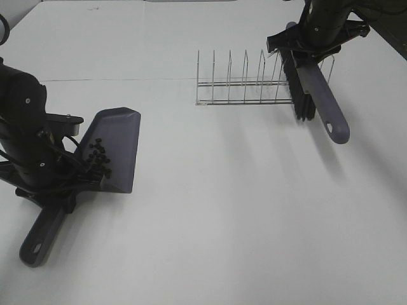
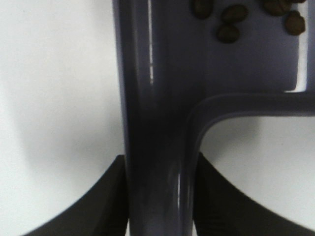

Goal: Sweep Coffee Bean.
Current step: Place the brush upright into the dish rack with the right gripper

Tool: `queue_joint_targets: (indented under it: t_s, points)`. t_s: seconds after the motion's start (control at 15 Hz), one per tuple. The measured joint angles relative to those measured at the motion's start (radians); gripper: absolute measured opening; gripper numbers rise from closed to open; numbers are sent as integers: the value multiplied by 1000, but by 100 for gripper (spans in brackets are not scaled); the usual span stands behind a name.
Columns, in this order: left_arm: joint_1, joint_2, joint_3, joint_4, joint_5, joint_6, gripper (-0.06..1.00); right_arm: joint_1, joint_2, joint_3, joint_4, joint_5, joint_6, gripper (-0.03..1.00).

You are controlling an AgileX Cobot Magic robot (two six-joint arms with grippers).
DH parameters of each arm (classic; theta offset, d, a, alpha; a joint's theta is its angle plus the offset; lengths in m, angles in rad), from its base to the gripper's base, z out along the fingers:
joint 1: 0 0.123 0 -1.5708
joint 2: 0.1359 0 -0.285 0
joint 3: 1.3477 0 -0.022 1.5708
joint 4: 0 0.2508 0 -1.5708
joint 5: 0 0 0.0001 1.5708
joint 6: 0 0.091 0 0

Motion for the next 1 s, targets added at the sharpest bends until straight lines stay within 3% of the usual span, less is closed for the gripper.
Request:
queue_joint_targets:
  t_s: [0.6,1.0]
  points:
    - [0,0,0,0,1,0,35,-33,7,-17,42,28,-27,30]
    - [0,0,0,0,1,0,35,-34,32,-17,165,71,-127,30]
